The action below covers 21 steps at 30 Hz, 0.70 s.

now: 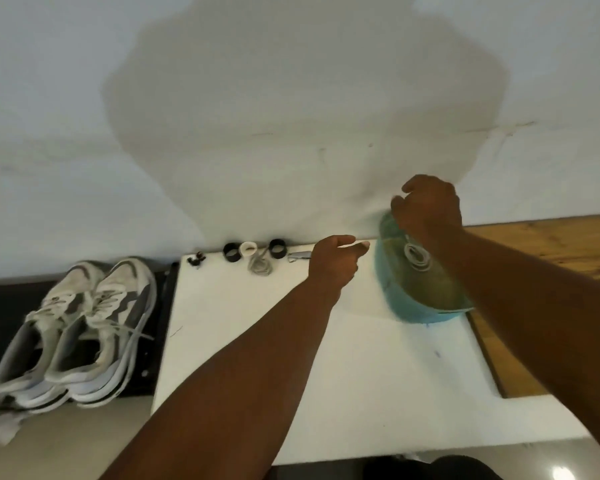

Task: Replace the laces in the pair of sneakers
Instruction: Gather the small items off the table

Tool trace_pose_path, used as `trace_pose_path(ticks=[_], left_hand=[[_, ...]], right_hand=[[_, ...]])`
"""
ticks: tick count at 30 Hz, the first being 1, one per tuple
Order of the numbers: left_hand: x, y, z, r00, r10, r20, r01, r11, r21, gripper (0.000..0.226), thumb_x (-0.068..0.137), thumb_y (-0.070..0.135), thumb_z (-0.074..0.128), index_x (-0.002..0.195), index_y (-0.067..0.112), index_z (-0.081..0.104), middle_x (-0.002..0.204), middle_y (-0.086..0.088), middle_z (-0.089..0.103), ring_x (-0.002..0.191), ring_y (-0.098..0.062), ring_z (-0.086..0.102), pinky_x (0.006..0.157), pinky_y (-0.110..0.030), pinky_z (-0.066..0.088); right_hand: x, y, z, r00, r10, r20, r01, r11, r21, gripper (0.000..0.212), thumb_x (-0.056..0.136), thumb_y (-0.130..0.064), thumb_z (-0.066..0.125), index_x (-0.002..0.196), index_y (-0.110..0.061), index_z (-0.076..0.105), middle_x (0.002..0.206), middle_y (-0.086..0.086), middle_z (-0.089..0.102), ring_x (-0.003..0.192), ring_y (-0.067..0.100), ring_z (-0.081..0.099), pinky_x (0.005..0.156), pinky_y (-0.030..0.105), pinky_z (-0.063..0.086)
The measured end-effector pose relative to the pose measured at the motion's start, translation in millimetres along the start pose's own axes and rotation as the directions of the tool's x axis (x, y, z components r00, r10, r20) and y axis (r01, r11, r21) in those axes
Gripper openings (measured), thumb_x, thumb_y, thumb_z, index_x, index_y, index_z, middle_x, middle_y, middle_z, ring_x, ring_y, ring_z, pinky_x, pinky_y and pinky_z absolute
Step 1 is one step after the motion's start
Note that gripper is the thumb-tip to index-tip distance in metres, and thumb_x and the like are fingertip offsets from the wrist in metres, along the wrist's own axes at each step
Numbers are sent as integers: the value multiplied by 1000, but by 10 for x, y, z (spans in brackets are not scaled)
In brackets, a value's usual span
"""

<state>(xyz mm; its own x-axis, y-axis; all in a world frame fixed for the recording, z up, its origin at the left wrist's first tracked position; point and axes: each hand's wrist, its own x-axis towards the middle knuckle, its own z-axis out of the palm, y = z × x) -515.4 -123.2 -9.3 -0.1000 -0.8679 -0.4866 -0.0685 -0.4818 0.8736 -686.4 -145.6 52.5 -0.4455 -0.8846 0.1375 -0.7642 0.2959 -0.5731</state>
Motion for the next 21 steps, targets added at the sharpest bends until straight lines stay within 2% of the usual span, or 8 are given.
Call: trace_pose_path(ticks=[2,4,7,10,12,15,19,21], left_hand=[[-35,-40,-340,998,15,-67,-12,999,40,33,73,42,87,96,26,69,97,-1,75,75,-18,62,82,-37,54],[4,-150,-726,990,28,-142,-18,997,71,35,66,46,87,88,27,68,88,-5,73,74,-24,65,78,-39,52],[91,-329,-1331,965,51,-257,-15,990,141,27,65,47,83,80,28,69,103,-17,75,103,-40,70,95,-51,55],[188,-564,-1847,940,44,-339,30,977,211,27,80,42,81,99,25,73,115,-2,73,113,-23,67,105,-43,50],[300,-750,-2090,933,3,-360,72,978,196,41,74,51,78,108,27,73,118,1,73,112,-21,68,105,-44,51],[522,-1004,-2290,933,-34,-358,93,984,150,47,57,65,67,94,37,70,109,6,76,104,-21,73,102,-48,55],[604,-996,-2326,933,-10,-359,73,984,163,38,66,62,59,92,37,71,97,10,76,92,-22,75,94,-46,58],[638,-975,-2325,929,-18,-370,85,982,167,32,74,55,56,91,34,73,92,10,76,88,-22,76,92,-44,60]], right_hand=[[-104,-418,200,995,-95,22,95,995,-13,27,88,-33,62,108,-18,72,111,0,73,110,25,64,98,30,47],[-273,-801,480,990,-126,70,126,992,9,25,87,-34,63,104,-19,74,111,1,73,111,26,64,98,31,48],[-550,-1149,1019,976,-63,209,50,997,66,18,82,-31,66,92,-20,75,105,-3,74,104,22,66,85,23,45],[-770,-1226,1578,929,-34,369,37,999,0,23,82,-36,65,74,-14,67,92,3,74,96,24,69,71,21,36],[-865,-1204,1874,907,28,421,-24,1000,-13,20,85,-35,62,77,-17,67,82,1,69,97,26,69,70,22,36],[-925,-1145,2174,899,72,432,-85,996,12,13,84,-30,63,77,-20,60,70,-7,51,95,26,67,69,23,35],[-926,-1203,2361,935,119,334,-142,989,43,46,82,-60,67,71,-16,61,68,-5,56,83,24,64,69,28,39],[-955,-1252,2413,944,104,314,-120,992,35,50,78,-66,69,70,-18,58,70,-4,58,82,24,63,69,30,40]])
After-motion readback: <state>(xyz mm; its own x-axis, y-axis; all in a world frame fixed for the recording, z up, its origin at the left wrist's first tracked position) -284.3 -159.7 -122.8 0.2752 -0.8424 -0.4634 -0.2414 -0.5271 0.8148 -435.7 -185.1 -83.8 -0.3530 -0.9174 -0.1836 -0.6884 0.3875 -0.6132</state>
